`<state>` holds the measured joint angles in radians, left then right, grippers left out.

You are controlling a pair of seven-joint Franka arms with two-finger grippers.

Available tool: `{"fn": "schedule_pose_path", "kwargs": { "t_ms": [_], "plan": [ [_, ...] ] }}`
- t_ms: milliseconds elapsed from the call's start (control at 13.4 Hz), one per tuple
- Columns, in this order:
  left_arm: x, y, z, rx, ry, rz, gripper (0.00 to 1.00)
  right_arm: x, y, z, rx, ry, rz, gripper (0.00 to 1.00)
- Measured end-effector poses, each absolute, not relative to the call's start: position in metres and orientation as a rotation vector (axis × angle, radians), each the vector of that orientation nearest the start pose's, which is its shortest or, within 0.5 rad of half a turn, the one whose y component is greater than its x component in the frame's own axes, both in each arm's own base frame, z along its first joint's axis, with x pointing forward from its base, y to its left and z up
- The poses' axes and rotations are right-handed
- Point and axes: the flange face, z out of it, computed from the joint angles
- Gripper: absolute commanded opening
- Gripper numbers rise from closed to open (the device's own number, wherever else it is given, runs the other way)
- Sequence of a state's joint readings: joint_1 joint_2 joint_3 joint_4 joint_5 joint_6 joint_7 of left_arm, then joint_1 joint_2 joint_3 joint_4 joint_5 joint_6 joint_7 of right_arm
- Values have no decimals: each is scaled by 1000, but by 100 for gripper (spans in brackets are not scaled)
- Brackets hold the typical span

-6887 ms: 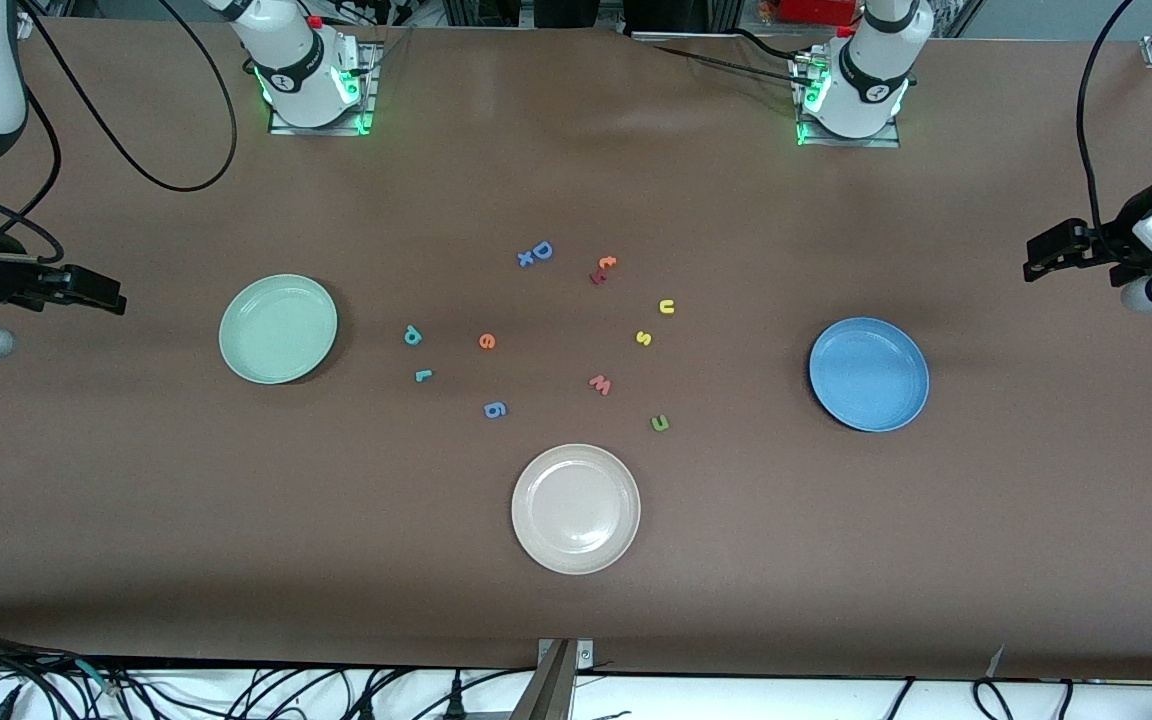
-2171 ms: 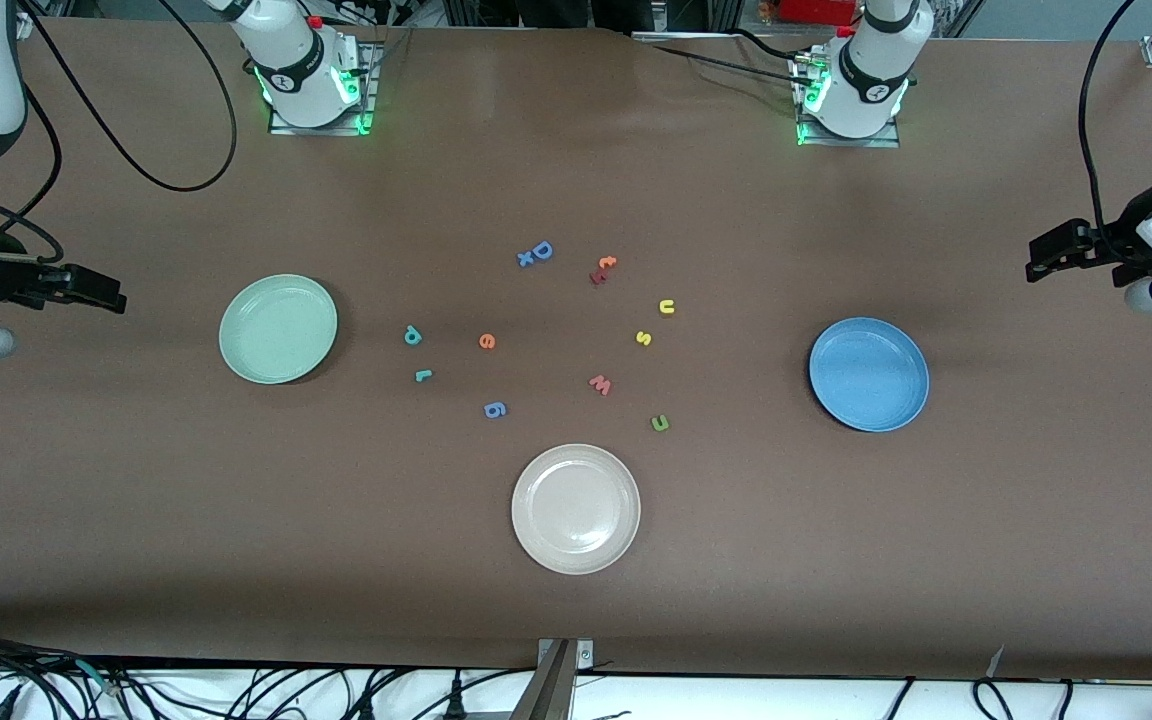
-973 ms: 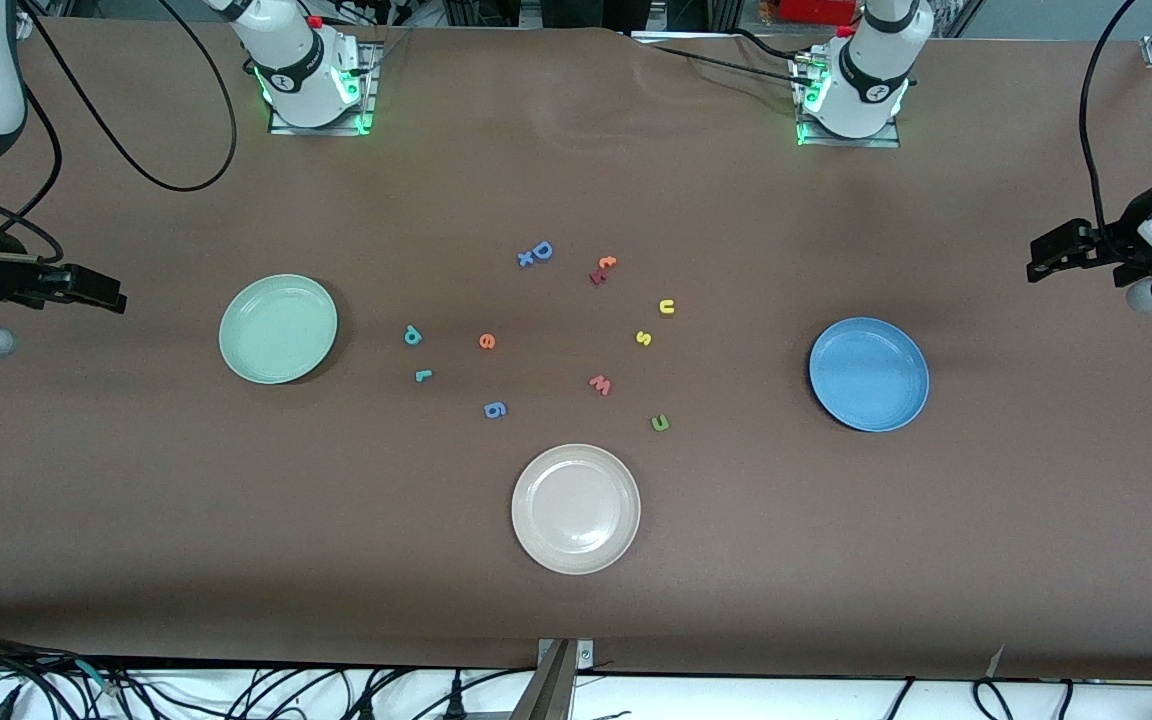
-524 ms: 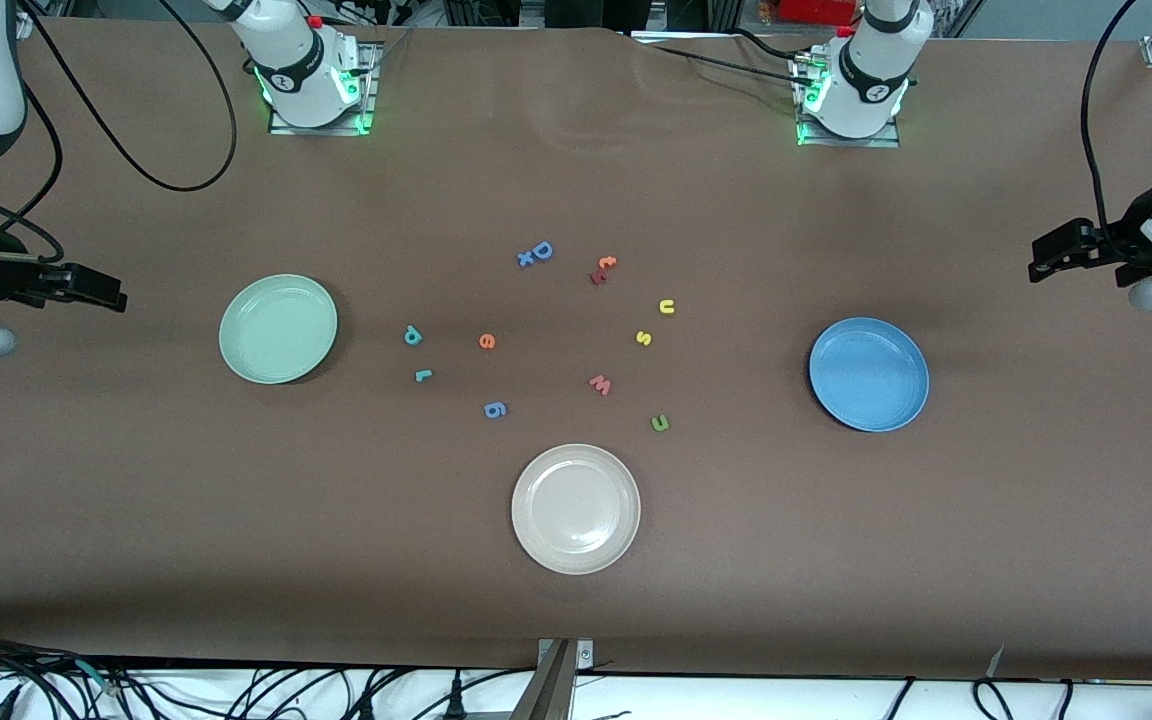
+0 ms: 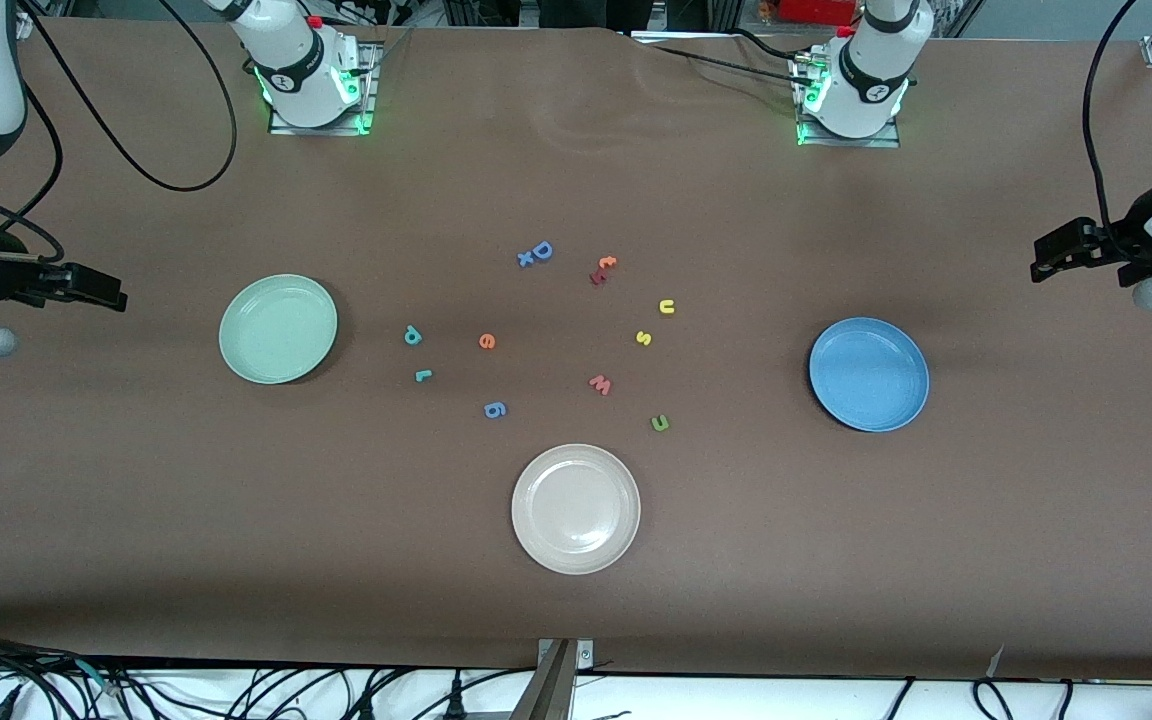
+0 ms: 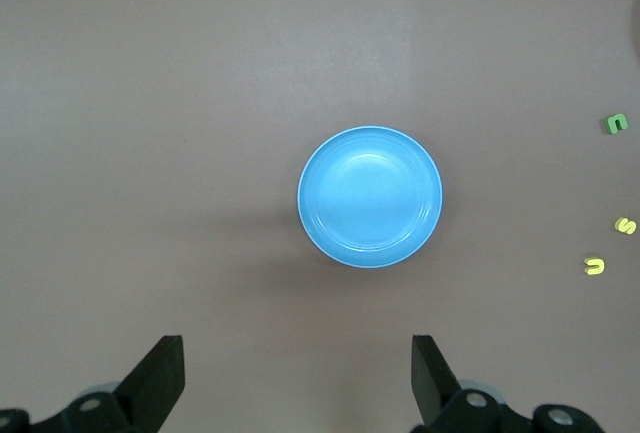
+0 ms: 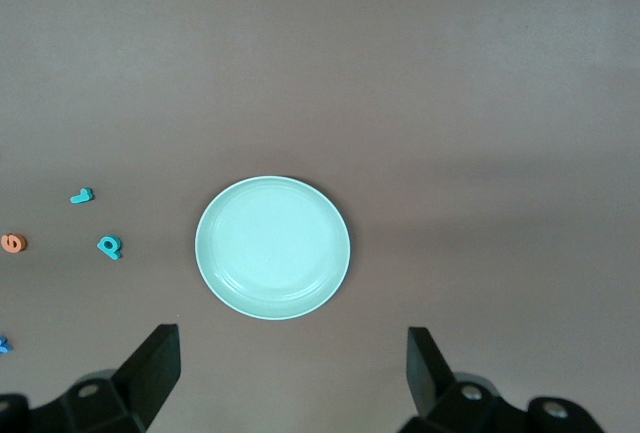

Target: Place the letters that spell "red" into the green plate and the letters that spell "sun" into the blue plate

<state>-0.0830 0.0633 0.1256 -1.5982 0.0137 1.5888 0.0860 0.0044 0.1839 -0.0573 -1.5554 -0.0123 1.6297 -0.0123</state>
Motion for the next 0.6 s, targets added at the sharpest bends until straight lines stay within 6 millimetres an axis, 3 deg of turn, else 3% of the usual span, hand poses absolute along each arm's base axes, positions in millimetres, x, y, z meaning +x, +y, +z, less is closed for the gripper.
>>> {"fn": "schedule_pose_path", "kwargs": {
  "t_ms": [299, 599],
  "plan": [
    [572, 24, 578, -3122, 67, 114, 100, 607, -20, 530, -3156, 36, 173, 100],
    [571, 24, 578, -3122, 67, 114, 100, 609, 31, 523, -3164, 154, 178, 100]
  ]
}}
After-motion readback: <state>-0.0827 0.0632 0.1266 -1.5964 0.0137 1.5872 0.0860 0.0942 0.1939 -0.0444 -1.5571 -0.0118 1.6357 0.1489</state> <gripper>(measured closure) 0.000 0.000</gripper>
